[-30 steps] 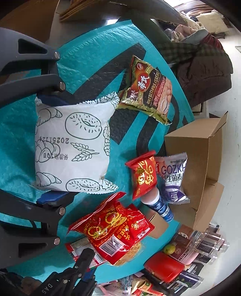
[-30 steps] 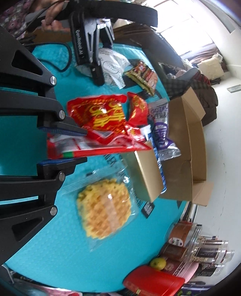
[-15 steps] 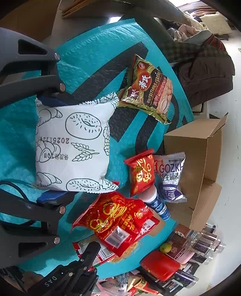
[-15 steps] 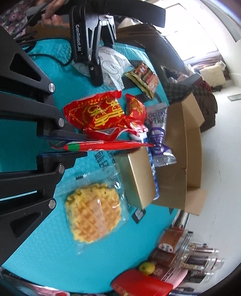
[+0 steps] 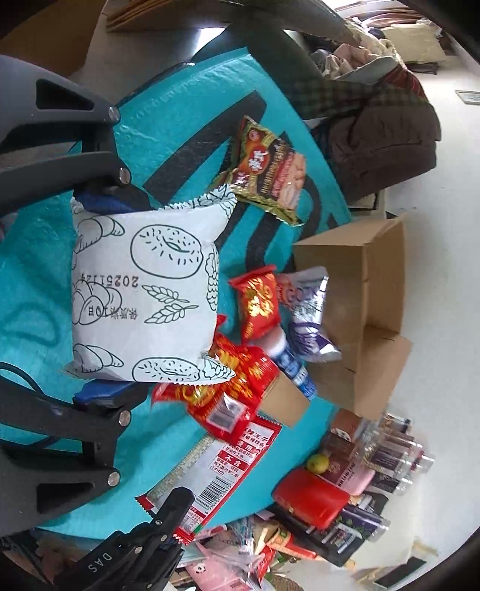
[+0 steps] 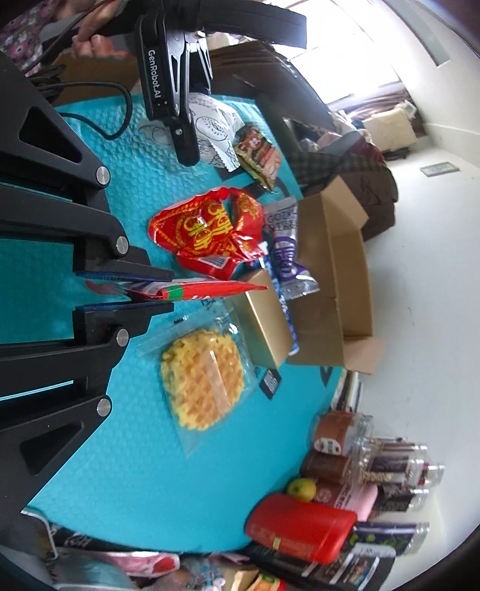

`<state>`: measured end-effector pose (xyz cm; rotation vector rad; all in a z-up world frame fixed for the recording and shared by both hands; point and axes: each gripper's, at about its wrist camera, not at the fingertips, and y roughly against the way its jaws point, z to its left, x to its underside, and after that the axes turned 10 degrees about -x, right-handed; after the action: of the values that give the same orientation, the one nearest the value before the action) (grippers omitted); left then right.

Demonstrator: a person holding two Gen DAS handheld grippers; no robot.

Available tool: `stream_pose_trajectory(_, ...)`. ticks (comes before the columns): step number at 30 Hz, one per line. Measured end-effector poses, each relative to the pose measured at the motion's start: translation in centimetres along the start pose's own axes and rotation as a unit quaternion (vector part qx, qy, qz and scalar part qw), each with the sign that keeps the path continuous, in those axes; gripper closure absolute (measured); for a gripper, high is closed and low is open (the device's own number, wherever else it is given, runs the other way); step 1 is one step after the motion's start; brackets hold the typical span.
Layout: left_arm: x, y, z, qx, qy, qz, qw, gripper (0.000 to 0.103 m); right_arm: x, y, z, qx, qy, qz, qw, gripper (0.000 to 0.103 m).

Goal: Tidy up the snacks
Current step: 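Lift the bread bag with the left gripper while the right lifts the sausage stick toward the box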

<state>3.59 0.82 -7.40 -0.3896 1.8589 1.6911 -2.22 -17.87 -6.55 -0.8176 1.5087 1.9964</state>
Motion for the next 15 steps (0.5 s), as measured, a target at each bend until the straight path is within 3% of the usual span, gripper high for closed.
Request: stream_pose_trajectory(15,-4.8,5.1,-0.5,0.021,-0.005,-0.101,0.9947,0.034,-4.4,4.5,1.8,0.007,0.041,-0.074,0.996,0.094)
